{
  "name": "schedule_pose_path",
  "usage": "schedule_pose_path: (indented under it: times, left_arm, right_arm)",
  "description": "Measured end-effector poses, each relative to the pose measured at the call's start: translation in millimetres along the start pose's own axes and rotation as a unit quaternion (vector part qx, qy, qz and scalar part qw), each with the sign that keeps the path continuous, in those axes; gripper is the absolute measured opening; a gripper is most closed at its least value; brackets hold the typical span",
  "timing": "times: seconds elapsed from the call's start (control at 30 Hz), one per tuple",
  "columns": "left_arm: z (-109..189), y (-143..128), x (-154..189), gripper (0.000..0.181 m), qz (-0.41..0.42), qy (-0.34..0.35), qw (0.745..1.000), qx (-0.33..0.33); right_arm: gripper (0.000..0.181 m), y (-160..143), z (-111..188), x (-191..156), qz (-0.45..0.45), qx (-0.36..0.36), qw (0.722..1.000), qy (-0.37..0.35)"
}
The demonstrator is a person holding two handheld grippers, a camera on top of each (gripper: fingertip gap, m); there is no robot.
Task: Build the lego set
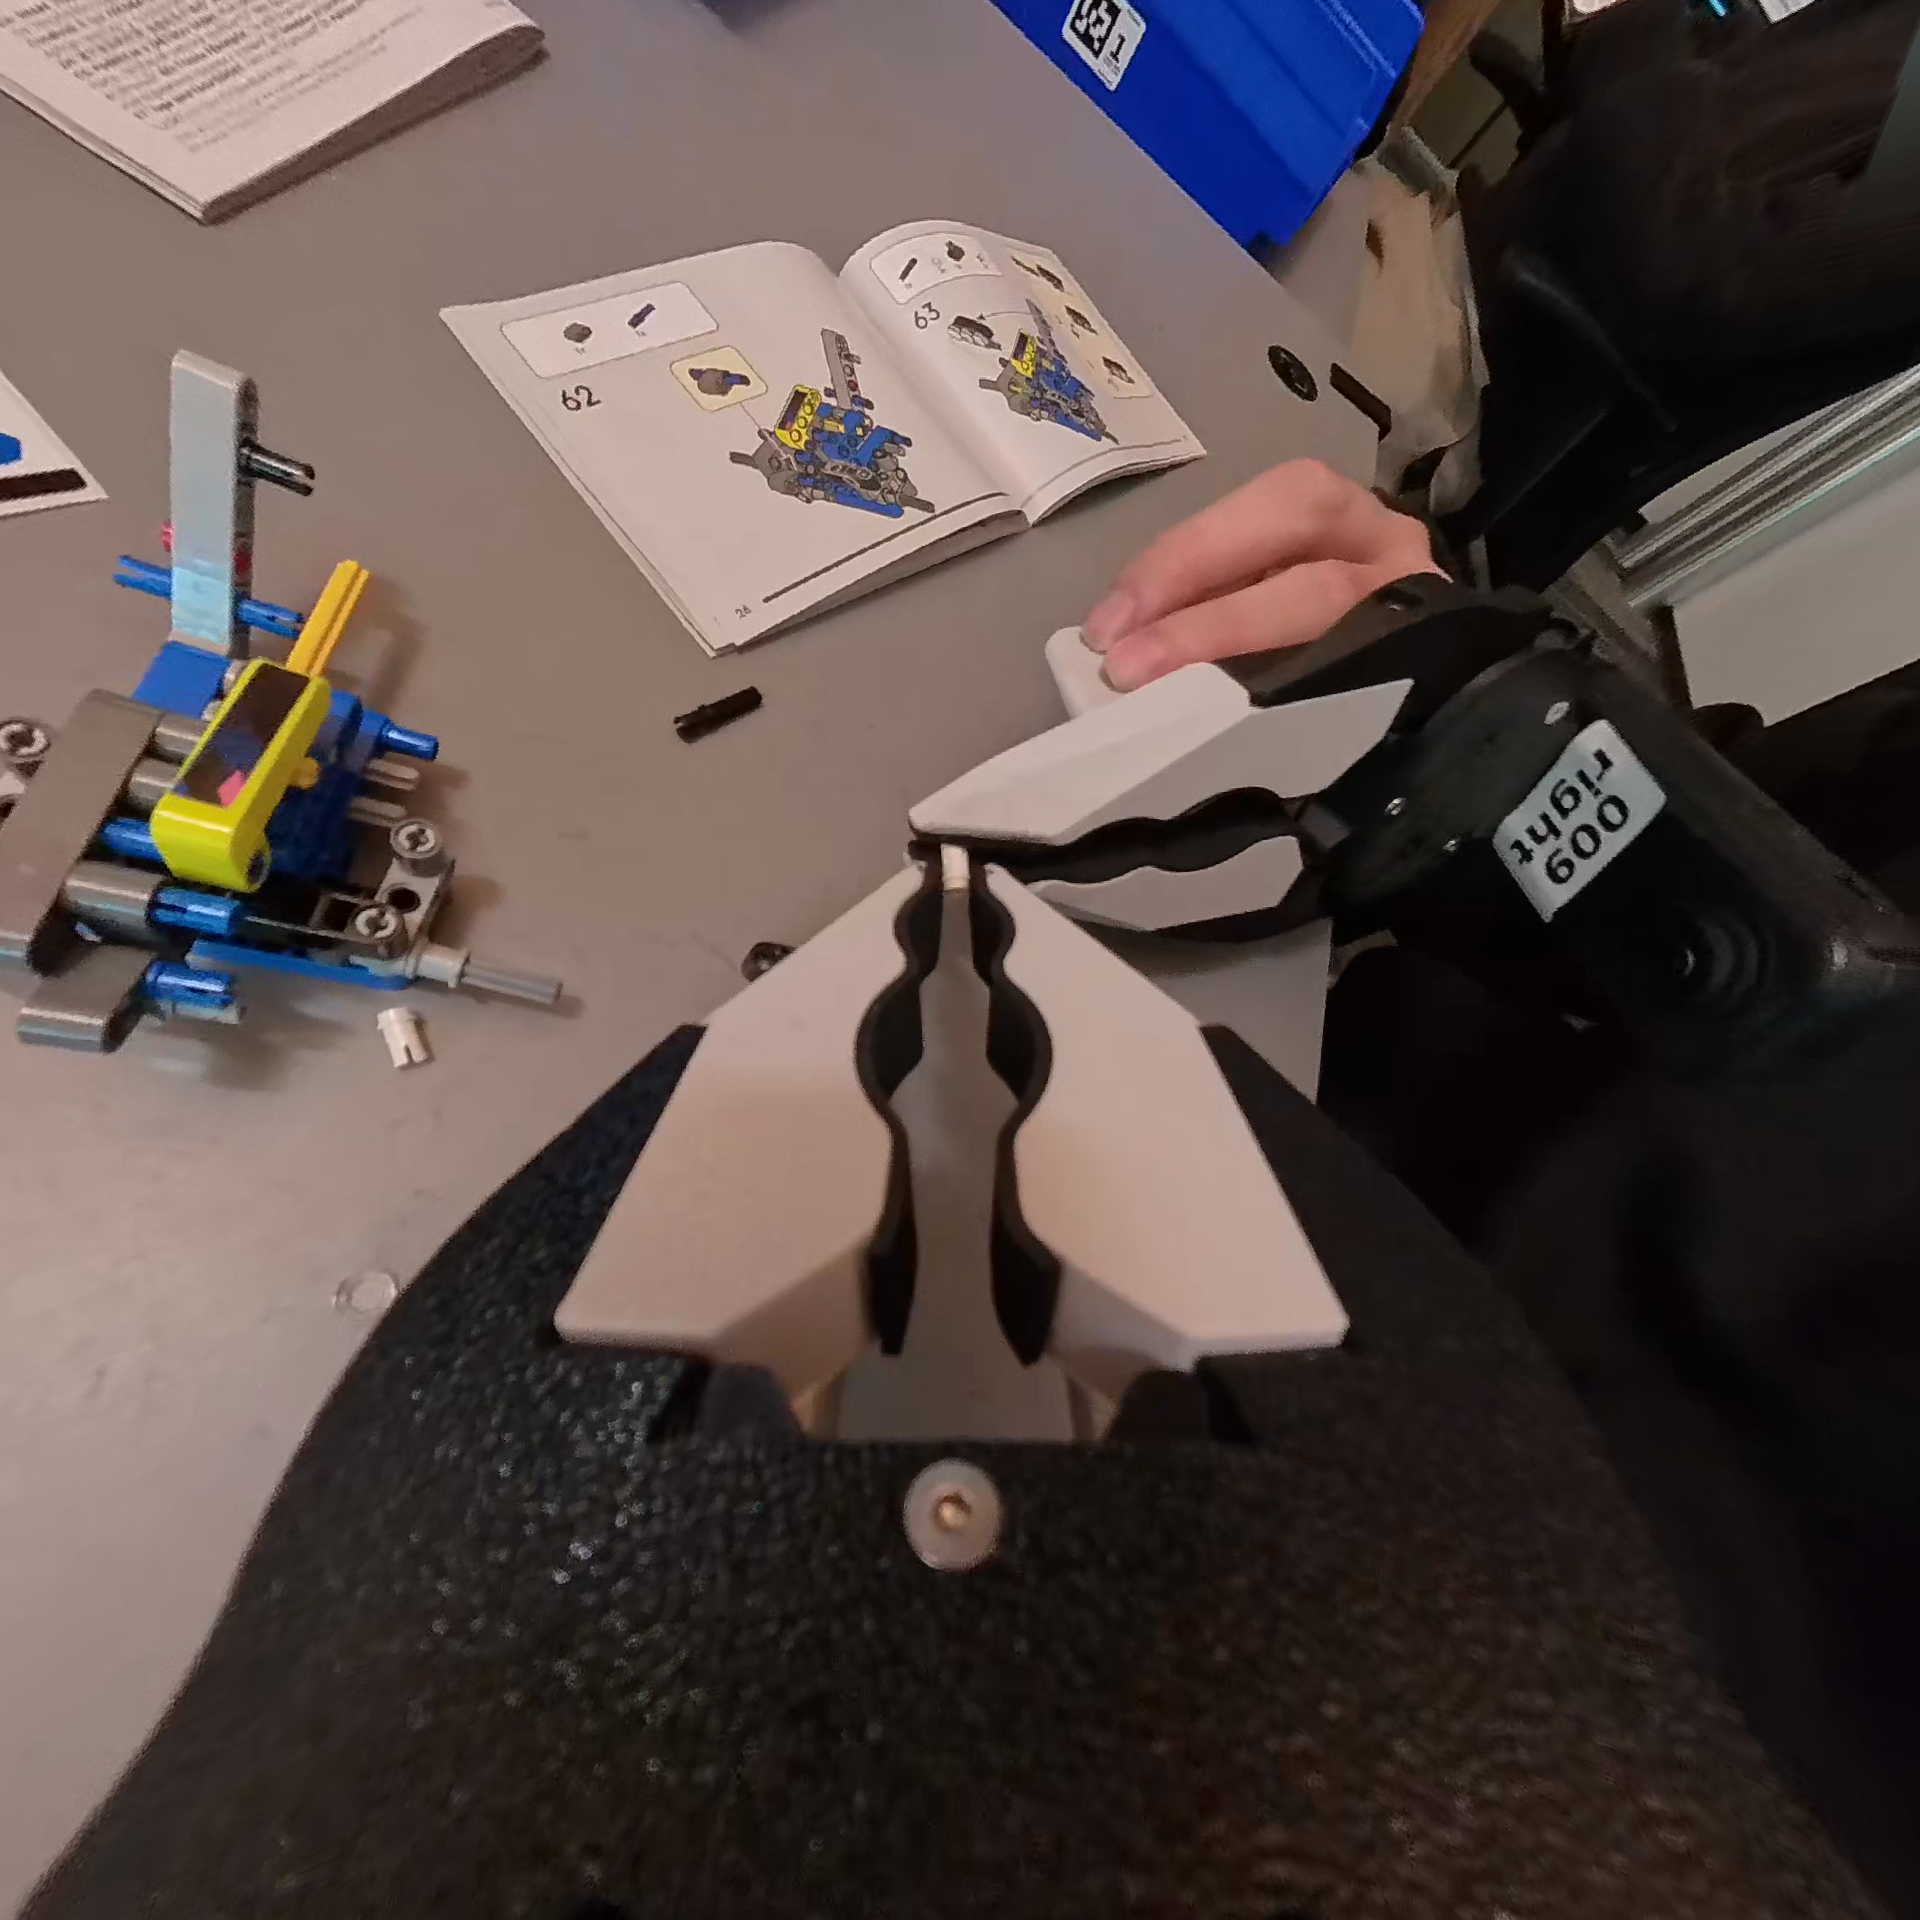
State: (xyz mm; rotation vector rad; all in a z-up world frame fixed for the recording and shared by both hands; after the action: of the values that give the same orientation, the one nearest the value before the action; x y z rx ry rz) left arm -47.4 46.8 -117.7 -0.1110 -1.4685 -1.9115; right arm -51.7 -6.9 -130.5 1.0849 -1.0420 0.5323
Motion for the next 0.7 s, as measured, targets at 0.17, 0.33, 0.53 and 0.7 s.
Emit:
schedule_pose_path:
  times: [0.17,0.33,0.53,0.7]
  left_arm:
    - [-1.2,6.2,2.9,0.003,-0.064,0.011,0.997,0.036]
    - [-4.2,8.6,1.8,0.004,-0.154,0.036,0.985,0.067]
    - [-5.5,6.9,1.2,0.008,-0.162,0.033,0.984,0.068]
    - [-6.2,9.4,0.9,0.0,-0.157,0.033,0.984,0.082]
  right_arm:
    - [0.002,-1.7,1.1,6.3,-0.045,-0.009,0.999,-0.009]
    - [0.002,-8.0,2.9,12.2,-0.132,-0.007,0.991,-0.016]
    - [0.002,-12.2,2.6,11.5,-0.141,-0.018,0.99,-0.014]
    - [0.002,-12.1,1.8,9.9,-0.143,-0.016,0.99,-0.007]
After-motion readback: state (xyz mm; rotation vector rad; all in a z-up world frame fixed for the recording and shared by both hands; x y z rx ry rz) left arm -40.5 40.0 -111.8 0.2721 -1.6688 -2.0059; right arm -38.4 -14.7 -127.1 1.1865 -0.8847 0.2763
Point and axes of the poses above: each gripper's, where its closed fingertips meet, z back along the fingers, y out of its top, x = y × z across the jaws, the point moved 4 cm from there along z, back along the fingers, and after that the axes turned 12 degrees about x, right-handed, at the moved point
